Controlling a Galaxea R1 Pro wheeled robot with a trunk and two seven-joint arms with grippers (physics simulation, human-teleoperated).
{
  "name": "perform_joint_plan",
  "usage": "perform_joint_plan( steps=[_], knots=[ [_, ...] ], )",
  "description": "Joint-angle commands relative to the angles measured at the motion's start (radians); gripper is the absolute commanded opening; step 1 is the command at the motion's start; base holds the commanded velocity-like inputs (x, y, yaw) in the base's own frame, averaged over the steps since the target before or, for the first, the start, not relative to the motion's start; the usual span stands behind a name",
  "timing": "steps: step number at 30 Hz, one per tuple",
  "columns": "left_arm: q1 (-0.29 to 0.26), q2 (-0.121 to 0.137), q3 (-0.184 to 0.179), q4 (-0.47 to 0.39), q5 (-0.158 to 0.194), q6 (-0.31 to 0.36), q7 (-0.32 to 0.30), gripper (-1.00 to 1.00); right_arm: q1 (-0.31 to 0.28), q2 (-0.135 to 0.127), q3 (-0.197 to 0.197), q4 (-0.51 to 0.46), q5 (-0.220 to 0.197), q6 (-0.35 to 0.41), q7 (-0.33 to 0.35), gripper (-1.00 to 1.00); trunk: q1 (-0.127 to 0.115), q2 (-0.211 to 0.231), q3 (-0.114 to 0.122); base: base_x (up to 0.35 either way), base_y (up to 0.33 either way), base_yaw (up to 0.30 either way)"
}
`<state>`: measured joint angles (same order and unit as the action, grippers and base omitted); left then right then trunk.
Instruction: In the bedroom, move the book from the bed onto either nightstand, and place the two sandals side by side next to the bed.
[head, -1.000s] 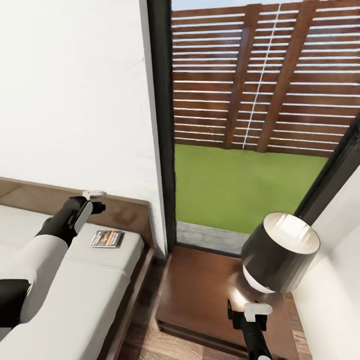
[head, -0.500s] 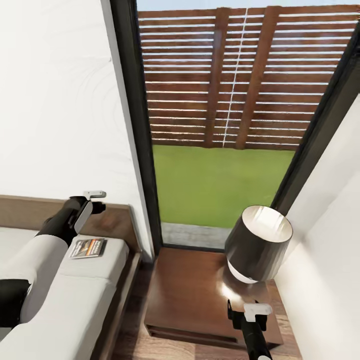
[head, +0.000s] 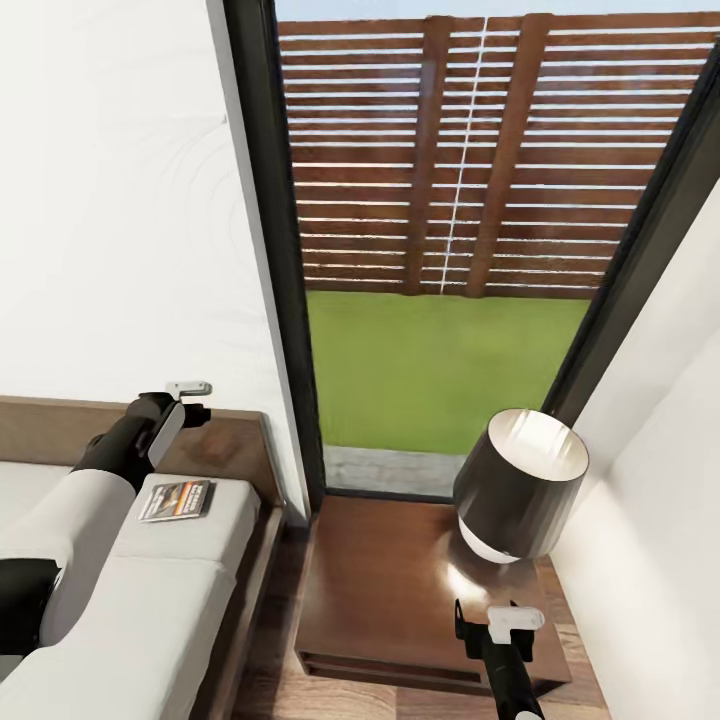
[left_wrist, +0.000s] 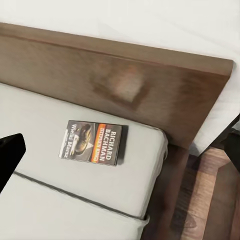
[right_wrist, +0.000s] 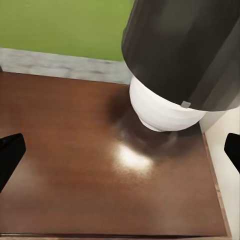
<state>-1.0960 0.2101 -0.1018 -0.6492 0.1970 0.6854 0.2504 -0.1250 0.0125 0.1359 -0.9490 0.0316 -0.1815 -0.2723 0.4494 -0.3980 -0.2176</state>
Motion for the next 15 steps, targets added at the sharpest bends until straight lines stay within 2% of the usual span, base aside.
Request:
perform_joint_plan(
  steps=[1,15],
  knots=[
    [-0.001,0.002,-0.007,-0.001,0.010,0.004,0.009,1.00,-0.001,0.000,0.002,0.001,0.003,-0.001,-0.007,1.00,0.001,-0.002,-0.002,0.000,0.008,-0.002],
    [-0.001,0.002,-0.008,-0.001,0.007,0.005,0.009,1.00,-0.001,0.000,0.002,0.001,0.003,-0.001,-0.007,1.00,0.001,-0.002,-0.002,0.000,0.002,0.000]
  ],
)
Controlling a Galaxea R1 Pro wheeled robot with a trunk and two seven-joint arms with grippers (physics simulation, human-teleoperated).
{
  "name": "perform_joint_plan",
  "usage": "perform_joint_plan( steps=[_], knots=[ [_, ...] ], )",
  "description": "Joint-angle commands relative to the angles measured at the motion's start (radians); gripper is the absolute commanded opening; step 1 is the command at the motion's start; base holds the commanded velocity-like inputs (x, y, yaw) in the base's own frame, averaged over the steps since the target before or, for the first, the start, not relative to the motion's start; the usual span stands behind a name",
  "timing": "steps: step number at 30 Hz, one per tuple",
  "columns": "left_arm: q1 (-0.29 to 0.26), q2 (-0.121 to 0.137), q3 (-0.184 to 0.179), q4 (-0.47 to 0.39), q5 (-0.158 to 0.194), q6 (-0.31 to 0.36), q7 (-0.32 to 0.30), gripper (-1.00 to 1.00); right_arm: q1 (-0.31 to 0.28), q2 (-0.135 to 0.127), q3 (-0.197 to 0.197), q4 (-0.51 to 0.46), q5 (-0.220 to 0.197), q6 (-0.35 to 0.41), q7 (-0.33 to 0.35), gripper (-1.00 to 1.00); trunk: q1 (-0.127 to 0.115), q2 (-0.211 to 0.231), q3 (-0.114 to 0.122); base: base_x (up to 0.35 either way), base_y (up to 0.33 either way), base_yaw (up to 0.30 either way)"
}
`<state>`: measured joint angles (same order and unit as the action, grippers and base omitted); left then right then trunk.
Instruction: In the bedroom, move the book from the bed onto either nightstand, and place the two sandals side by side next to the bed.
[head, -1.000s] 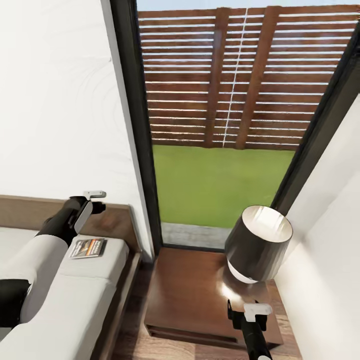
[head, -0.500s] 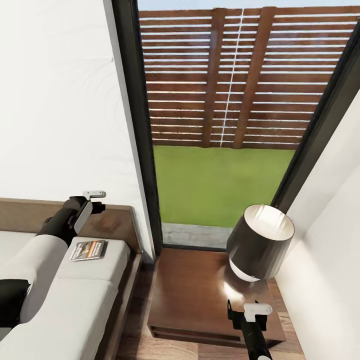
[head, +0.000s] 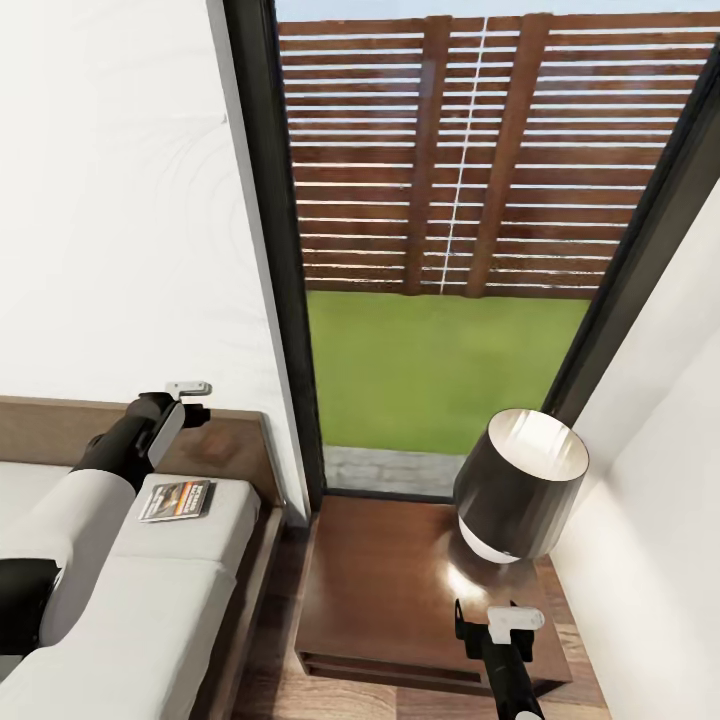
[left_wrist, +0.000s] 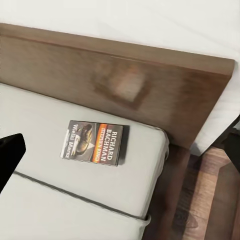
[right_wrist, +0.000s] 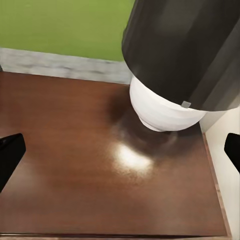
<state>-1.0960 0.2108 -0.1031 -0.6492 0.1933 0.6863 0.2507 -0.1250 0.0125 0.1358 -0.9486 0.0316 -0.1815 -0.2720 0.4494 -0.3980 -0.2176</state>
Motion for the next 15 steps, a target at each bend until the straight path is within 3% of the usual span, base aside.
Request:
perform_joint_plan(
  steps=[1,8,15],
  knots=[
    [-0.001,0.002,-0.007,-0.001,0.010,0.004,0.009,1.00,-0.001,0.000,0.002,0.000,0.003,-0.001,-0.007,1.00,0.001,-0.002,-0.002,0.000,0.000,0.000],
    [-0.001,0.002,-0.007,-0.001,0.007,0.004,0.009,1.00,-0.001,0.000,0.002,0.000,0.003,-0.001,-0.007,1.00,0.001,-0.002,-0.002,0.005,0.000,0.000],
    [-0.001,0.002,-0.007,0.000,0.006,0.003,0.009,1.00,-0.001,0.000,0.002,0.001,0.003,-0.001,-0.007,1.00,0.001,-0.002,-0.002,0.181,0.064,0.000]
  ],
)
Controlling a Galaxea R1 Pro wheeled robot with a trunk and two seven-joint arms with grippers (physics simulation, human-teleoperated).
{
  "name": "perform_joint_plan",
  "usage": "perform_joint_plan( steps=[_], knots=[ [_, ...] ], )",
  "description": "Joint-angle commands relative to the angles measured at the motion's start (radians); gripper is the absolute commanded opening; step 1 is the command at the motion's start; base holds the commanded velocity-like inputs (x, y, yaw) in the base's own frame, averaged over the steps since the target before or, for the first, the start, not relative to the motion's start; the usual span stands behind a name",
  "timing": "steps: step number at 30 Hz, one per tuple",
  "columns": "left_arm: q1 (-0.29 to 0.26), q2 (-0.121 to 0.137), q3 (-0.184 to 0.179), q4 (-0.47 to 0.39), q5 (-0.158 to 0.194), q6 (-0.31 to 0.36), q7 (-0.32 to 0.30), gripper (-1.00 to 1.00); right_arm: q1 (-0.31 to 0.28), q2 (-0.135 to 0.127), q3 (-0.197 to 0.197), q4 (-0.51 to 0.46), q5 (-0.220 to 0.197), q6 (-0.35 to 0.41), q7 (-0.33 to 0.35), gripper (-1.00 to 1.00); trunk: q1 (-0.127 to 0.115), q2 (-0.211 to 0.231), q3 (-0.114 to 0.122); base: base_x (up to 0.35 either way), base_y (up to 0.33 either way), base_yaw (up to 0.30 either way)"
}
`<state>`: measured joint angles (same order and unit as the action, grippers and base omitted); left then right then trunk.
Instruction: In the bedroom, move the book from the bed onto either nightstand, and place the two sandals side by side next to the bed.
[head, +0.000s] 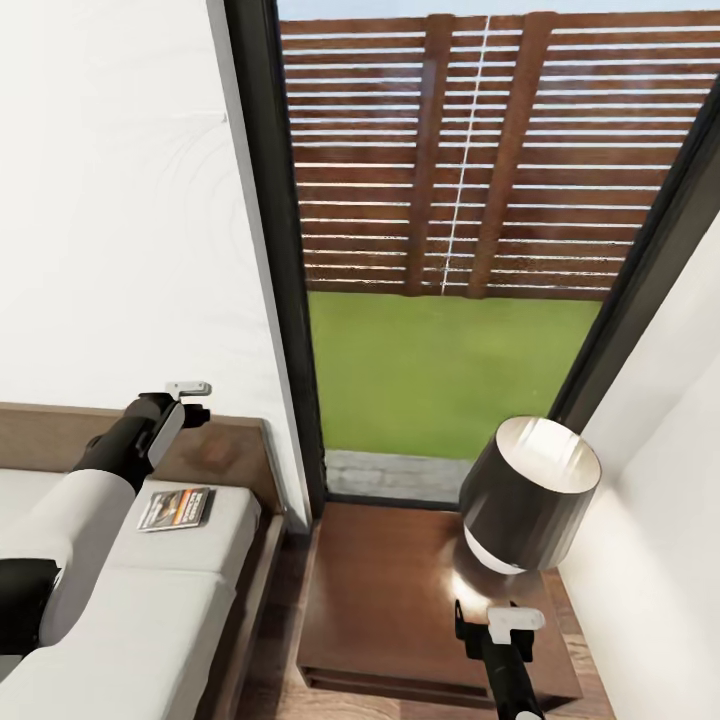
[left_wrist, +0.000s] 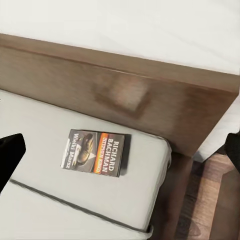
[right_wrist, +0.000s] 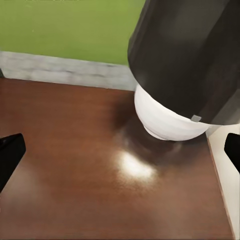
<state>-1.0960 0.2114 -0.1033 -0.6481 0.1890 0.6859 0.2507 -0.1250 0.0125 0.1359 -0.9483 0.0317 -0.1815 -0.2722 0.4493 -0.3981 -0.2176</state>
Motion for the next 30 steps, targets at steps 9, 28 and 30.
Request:
perform_joint_plan(
  steps=[9,28,30],
  knots=[
    [-0.001,0.002,-0.007,-0.001,0.010,0.004,0.009,1.00,-0.001,-0.001,0.003,0.116,0.004,-0.041,0.005,1.00,0.001,-0.002,-0.002,0.020,0.007,0.000],
    [0.001,0.015,-0.010,-0.001,0.012,0.003,0.010,1.00,-0.001,-0.002,-0.001,0.437,-0.005,-0.428,0.005,1.00,0.001,-0.002,-0.002,0.001,0.000,0.000],
    [0.001,0.015,-0.011,-0.001,0.012,0.003,0.010,1.00,-0.001,-0.002,-0.001,0.439,-0.005,-0.431,0.004,1.00,0.001,-0.002,-0.002,0.000,0.000,0.000]
  ],
)
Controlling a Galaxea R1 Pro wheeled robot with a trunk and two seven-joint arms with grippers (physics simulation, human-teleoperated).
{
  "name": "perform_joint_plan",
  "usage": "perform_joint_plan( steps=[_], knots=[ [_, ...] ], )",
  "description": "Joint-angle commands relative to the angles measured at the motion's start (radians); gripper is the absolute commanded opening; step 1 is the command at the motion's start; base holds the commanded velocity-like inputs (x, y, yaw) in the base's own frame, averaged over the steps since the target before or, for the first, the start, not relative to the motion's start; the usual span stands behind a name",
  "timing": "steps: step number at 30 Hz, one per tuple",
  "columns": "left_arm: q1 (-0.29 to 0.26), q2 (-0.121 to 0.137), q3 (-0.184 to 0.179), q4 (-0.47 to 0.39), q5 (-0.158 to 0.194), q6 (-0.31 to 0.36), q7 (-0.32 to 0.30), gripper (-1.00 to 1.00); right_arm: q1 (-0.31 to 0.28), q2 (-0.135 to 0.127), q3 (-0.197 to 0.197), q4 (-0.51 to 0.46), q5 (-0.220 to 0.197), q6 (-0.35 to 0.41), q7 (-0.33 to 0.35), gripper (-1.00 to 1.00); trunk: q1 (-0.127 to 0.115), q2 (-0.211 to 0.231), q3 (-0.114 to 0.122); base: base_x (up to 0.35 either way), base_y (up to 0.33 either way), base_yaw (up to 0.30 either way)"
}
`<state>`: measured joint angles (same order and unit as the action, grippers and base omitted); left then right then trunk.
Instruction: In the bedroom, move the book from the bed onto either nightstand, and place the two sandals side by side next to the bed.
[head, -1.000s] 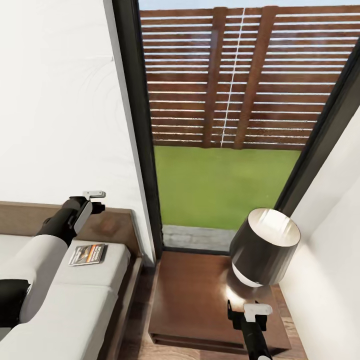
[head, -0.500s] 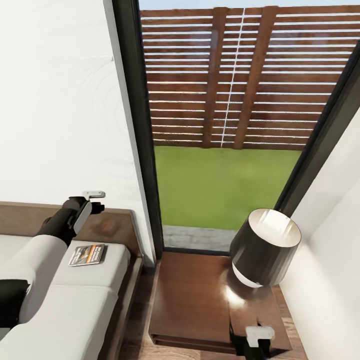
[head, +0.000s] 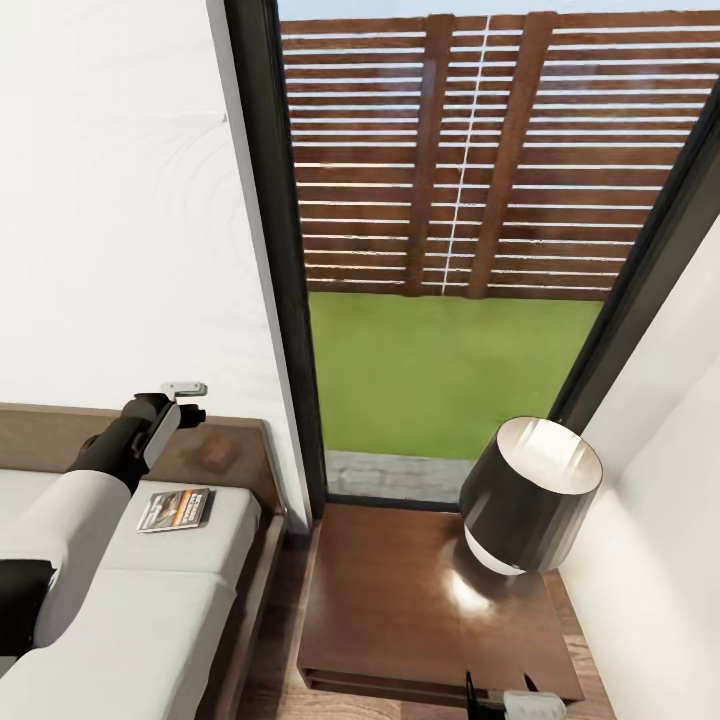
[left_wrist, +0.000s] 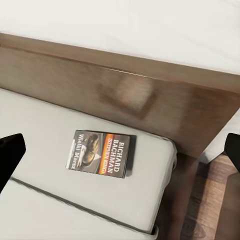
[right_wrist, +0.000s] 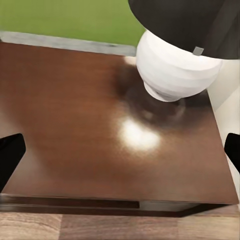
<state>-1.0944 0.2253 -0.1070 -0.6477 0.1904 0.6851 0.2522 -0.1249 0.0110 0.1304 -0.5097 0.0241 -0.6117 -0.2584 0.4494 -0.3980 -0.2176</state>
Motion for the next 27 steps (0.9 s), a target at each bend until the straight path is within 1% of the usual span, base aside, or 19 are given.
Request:
perform_joint_plan(
  steps=[1,14,22,27],
  knots=[
    [-0.001,0.002,-0.007,-0.001,0.011,0.004,0.009,1.00,-0.001,0.000,0.005,0.001,0.002,-0.003,-0.009,1.00,0.001,-0.002,-0.002,0.000,0.000,0.000],
    [-0.001,0.001,-0.008,-0.001,0.011,0.004,0.009,1.00,-0.001,0.000,0.003,0.003,0.002,-0.008,-0.012,1.00,0.001,-0.002,-0.002,0.000,0.000,0.000],
    [-0.001,0.000,-0.009,-0.001,0.011,0.004,0.009,1.00,-0.001,0.000,0.003,0.004,0.002,-0.008,-0.011,1.00,0.001,-0.002,-0.002,0.223,0.000,0.000],
    [-0.001,0.000,-0.009,-0.001,0.012,0.004,0.009,1.00,-0.001,0.000,0.003,0.004,0.002,-0.008,-0.011,1.00,0.001,-0.002,-0.002,0.108,0.000,0.000]
  ],
)
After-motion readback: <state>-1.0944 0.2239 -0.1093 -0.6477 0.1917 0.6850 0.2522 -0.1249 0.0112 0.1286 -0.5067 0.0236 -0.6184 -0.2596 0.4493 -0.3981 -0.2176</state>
